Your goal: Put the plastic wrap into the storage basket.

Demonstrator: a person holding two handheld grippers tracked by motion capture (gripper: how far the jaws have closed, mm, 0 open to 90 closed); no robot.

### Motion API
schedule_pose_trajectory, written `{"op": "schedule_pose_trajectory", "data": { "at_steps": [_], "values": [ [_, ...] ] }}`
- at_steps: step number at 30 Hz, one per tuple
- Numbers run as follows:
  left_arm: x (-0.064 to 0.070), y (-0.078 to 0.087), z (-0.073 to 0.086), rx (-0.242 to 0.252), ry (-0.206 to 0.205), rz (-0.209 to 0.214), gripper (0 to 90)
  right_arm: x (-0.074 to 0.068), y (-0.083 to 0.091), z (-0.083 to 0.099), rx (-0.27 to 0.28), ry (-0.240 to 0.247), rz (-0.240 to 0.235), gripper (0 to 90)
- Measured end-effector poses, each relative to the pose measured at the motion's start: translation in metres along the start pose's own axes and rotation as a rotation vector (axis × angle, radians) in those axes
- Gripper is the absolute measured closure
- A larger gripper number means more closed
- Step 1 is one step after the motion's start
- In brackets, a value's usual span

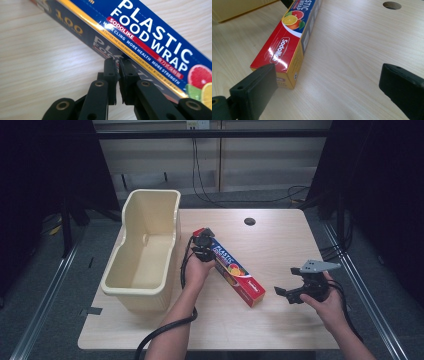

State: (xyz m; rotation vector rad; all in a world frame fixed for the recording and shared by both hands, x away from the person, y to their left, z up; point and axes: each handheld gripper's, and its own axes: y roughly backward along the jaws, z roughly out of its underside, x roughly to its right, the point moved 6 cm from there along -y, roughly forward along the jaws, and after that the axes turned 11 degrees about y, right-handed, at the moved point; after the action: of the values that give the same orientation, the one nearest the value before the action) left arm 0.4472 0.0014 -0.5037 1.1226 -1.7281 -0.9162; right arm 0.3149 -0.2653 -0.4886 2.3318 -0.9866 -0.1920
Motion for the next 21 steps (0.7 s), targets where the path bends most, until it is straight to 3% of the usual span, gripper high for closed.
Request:
{"op": "schedule_pose_trajectory", "data": {
  "at_steps": [3,7,8,10,11,12,15,17,18,21],
  "values": [
    [0.009,-0.004,-0.006,0.000,0.024,0.023,84.0,0.000,0.000,0.000,-0.001,0.003,0.001,1.3],
    [0.021,-0.006,-0.014,0.005,0.005,0.034,83.2,0.001,-0.001,0.001,0.001,0.000,-0.003,1.3],
    [0.025,-0.006,-0.016,0.013,0.018,0.035,81.8,0.001,-0.001,0.002,-0.002,-0.003,0.002,1.3],
    [0.025,-0.004,-0.018,0.014,0.021,0.027,71.9,0.002,-0.001,0.002,-0.005,-0.006,0.005,1.3],
    [0.026,-0.003,-0.019,0.028,0.046,0.035,51.4,0.002,-0.001,0.003,-0.005,-0.006,0.001,1.3],
    [0.025,-0.001,-0.019,0.011,0.100,0.070,43.1,0.001,-0.001,0.003,-0.003,-0.004,-0.002,1.3],
    [0.025,0.001,-0.020,0.019,0.125,0.086,21.4,0.001,0.000,0.002,0.000,-0.002,-0.002,1.3],
    [0.028,0.003,-0.021,0.033,0.144,0.092,16.1,0.001,0.001,0.002,0.003,-0.003,-0.001,1.3],
    [0.031,0.003,-0.021,0.040,0.136,0.092,9.4,0.001,0.001,0.001,0.006,-0.006,0.003,1.3],
    [0.037,0.002,-0.020,0.039,0.123,0.088,5.1,0.001,0.002,0.000,0.013,-0.009,0.003,1.3]
  ]
}}
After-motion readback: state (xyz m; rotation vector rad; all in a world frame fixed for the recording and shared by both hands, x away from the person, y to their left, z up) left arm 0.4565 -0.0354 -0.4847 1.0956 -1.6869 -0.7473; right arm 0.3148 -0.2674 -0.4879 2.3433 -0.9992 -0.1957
